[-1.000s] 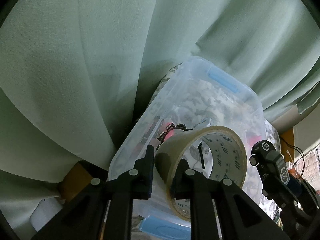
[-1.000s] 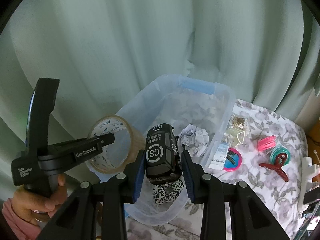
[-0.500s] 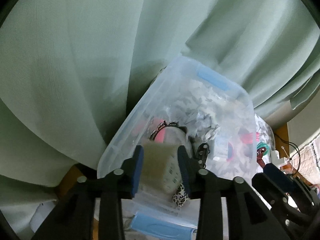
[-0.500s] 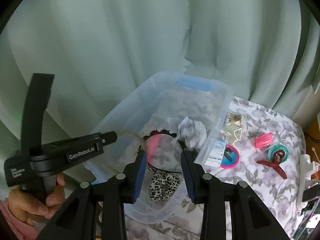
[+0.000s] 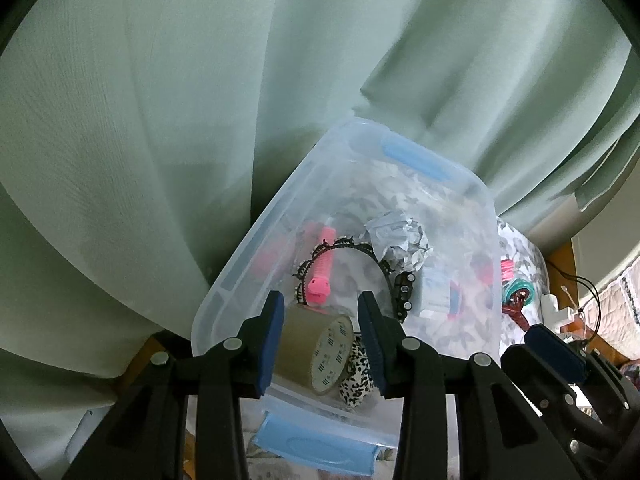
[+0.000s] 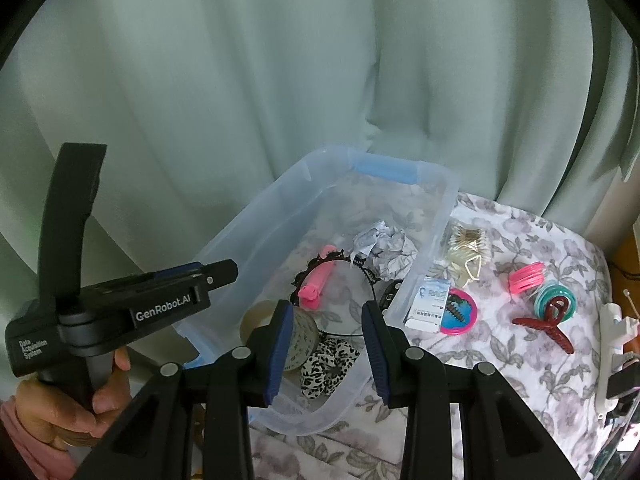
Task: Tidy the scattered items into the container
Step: 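Lower the tape roll into the box and open the left gripper while the right gripper releases the car, then move both grippers back from the box toward the remaining items on the bedspread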
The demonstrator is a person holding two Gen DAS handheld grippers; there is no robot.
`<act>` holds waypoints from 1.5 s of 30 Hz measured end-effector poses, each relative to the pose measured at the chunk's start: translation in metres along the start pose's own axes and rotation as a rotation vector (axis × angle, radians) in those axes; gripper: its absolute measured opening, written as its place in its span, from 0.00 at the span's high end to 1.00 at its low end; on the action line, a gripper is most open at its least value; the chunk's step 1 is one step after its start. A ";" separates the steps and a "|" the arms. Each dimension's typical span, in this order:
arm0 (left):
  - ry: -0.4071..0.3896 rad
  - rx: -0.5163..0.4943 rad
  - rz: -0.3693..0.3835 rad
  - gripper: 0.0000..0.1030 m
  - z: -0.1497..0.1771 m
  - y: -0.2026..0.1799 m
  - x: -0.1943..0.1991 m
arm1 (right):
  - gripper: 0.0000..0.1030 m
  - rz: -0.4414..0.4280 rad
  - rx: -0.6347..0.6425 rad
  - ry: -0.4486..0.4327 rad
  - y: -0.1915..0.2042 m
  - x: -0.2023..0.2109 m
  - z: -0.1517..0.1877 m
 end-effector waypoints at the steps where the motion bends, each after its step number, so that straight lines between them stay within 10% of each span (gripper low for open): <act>1: -0.001 -0.004 -0.001 0.62 0.000 -0.001 0.001 | 0.62 -0.001 -0.001 -0.002 0.000 0.001 0.000; 45: -0.067 -0.334 -0.073 0.61 0.011 -0.169 0.059 | 0.62 -0.116 -0.244 -0.205 -0.116 0.105 0.032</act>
Point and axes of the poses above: each gripper's, at about its wrist camera, not at the fingertips, and x roughly against the way its jaws point, y to its left, z to its underside, the point moved 1 cm from there along -x, roughly the way its jaws point, and after that the axes turned 14 degrees about -x, right-handed, at the moved point
